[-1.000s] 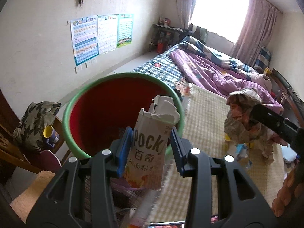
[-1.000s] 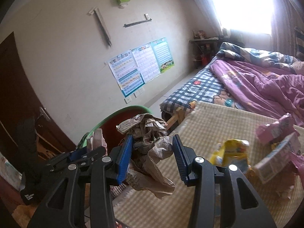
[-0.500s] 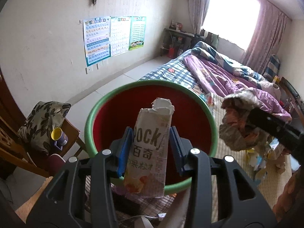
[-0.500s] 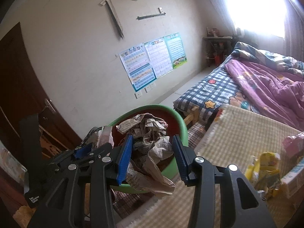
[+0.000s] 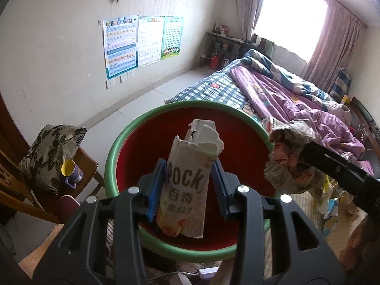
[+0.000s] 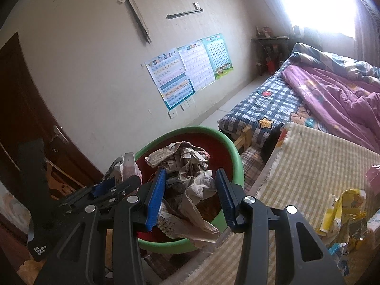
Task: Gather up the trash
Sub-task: 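Carry both wrappers over the red bucket and open both grippers, then move both tools back to the mat of wrappers, then grasp the blue-white snack bag with the left gripper while the right grasps a yellow wrapper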
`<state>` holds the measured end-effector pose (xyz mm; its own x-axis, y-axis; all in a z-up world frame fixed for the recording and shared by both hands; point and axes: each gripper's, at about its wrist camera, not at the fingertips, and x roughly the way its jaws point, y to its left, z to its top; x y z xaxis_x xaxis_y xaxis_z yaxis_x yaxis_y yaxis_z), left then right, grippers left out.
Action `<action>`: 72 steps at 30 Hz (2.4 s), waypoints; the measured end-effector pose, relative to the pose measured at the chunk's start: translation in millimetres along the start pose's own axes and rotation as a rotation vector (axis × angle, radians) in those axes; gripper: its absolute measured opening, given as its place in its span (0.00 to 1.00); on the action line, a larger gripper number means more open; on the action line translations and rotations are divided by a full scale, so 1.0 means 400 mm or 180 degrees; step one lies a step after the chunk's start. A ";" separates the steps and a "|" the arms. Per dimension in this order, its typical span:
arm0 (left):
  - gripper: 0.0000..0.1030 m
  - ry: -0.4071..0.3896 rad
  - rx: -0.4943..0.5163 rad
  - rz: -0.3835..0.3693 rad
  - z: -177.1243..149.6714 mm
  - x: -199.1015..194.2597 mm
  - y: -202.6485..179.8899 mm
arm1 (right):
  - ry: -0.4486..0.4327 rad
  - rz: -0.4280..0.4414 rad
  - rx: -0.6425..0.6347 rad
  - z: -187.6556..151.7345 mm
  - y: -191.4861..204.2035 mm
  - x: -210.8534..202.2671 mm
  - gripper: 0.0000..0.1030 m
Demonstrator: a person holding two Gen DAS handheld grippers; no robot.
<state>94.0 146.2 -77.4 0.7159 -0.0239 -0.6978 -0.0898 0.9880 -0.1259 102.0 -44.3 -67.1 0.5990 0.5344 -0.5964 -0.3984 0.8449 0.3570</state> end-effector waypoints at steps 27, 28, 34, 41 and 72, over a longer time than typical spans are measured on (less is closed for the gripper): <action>0.68 -0.0078 0.0098 0.0282 -0.074 -0.017 -0.056 | 0.0033 -0.0682 0.0046 -0.097 -0.208 -0.220 0.56; 0.68 -0.0070 0.0109 0.0290 -0.081 -0.021 -0.062 | 0.0100 -0.0779 0.0040 -0.115 -0.232 -0.230 0.56; 0.68 -0.0023 0.0141 0.0173 -0.117 -0.061 -0.122 | 0.0382 -0.0992 0.0188 -0.209 -0.341 -0.251 0.56; 0.68 0.0120 0.0127 -0.0107 -0.158 -0.093 -0.197 | 0.0280 -0.1041 0.0333 -0.242 -0.393 -0.275 0.56; 0.68 0.0946 0.0679 -0.1089 -0.269 0.037 -0.572 | -0.0192 -0.0756 0.0425 -0.168 -0.428 -0.433 0.09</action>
<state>50.5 -96.5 -135.0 0.4486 -0.3637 -0.8164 0.2814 0.9245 -0.2572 19.8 -282.9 -73.4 0.7065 0.3180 -0.6323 -0.1492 0.9402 0.3062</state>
